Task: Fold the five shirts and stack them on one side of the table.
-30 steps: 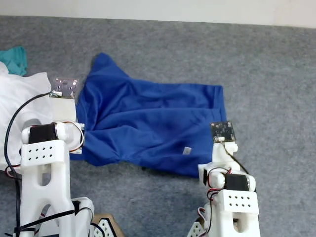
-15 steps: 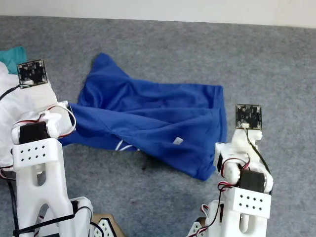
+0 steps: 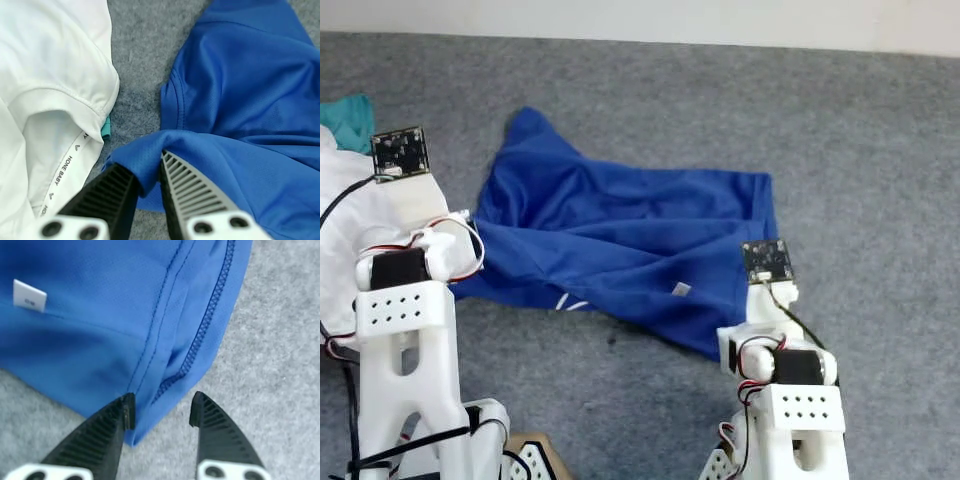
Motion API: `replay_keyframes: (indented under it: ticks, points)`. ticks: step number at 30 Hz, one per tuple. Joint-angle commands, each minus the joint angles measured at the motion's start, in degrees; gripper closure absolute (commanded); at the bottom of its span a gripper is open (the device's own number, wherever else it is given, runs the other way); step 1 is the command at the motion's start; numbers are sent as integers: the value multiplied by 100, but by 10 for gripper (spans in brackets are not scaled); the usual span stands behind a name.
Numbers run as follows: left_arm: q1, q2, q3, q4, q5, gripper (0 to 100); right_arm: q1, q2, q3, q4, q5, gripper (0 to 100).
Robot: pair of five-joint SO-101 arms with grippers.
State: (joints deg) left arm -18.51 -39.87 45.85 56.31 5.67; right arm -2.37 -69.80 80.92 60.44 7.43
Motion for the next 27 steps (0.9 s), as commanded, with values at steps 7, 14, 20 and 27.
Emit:
replay_keyframes:
  ticks: [7,14,20,27]
  points:
    - [110,-84,-31,-114,79,954,-48,-22,-215,-725,-659,808]
    - [110,-84,145,-114,79,954,-66,-22,-154,-1130,-1451,804]
    - [110,-75,163,-88,88,954,-84,400,-532,-1051,-1495,804]
    - [119,-75,145,-70,88,954,-101,2105,-2378,4,-1890,804]
